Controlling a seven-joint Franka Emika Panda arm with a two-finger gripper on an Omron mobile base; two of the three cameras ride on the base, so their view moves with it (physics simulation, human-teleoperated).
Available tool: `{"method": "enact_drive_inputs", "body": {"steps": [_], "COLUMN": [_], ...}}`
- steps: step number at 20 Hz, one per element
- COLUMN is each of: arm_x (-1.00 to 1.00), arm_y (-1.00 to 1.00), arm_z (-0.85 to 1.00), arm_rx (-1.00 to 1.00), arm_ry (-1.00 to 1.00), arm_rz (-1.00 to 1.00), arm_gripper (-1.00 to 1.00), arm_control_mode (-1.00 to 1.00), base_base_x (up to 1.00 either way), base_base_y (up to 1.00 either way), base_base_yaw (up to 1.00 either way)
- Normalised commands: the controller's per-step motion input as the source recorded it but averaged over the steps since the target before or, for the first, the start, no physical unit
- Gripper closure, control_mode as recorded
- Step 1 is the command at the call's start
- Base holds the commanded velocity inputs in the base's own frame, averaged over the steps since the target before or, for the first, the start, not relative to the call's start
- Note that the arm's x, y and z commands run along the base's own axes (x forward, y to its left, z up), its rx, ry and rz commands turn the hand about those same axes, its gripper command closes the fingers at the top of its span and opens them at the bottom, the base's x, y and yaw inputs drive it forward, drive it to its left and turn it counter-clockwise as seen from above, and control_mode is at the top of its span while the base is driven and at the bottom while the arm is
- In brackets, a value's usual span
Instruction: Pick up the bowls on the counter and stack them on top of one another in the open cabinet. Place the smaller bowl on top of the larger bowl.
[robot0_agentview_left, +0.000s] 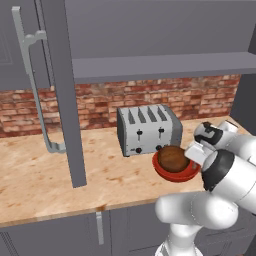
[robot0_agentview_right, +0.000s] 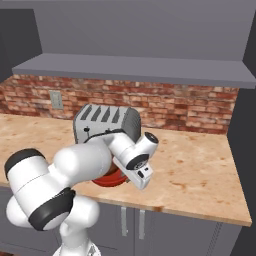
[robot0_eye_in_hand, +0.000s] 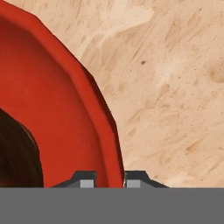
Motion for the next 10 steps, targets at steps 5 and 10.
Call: {"method": "enact_drive_inputs", "body": {"steps": [5, 10], "arm_x": [-0.2, -0.23], "arm_y": [0.0, 0.0], "arm_z": [0.21, 0.32], "arm_rx": [0.01, 0.01], "arm_ry": [0.0, 0.0], "arm_rz": [0.0, 0.0], "arm_gripper": [1.0, 1.0], "arm_control_mode": [-1.0, -1.0], "base_base_x": [0.0, 0.0], "base_base_y": [0.0, 0.0], "base_base_yaw": [0.0, 0.0]}}
